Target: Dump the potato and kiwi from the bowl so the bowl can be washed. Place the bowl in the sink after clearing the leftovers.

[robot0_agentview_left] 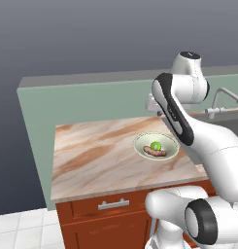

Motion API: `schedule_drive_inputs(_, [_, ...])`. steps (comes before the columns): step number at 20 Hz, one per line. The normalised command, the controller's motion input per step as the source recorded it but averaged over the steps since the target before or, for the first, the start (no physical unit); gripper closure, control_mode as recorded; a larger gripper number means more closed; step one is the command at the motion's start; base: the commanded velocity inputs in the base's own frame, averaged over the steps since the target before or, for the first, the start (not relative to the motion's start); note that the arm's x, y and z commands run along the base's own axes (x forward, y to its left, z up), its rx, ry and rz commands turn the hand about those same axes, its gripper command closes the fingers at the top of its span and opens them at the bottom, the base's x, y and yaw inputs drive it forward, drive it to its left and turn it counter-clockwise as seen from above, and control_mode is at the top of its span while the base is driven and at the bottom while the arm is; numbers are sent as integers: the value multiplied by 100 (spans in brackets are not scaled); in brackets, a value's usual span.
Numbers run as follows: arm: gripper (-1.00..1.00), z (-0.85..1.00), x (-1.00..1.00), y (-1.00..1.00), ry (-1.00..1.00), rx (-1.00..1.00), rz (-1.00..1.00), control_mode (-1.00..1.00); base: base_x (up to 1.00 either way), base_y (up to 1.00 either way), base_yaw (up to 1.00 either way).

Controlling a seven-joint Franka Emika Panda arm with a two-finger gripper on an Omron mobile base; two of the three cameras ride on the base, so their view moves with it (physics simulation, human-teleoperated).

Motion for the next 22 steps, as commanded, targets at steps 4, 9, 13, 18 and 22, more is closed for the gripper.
schedule_drive_inputs(4, [-100, 0, -5, -6, 0, 0, 0, -100, 0, 0, 0])
schedule_drive_inputs(9, [-100, -11, -14, -41, 3, 2, -10, -100, 0, 0, 0])
schedule_drive_inputs(13, [-100, -32, -18, -91, 0, 11, -18, -100, 0, 0, 0])
schedule_drive_inputs(18, [-100, -67, -1, -89, 10, 10, -16, -100, 0, 0, 0])
schedule_drive_inputs(22, [-100, -78, 0, -85, 16, 16, -17, -100, 0, 0, 0])
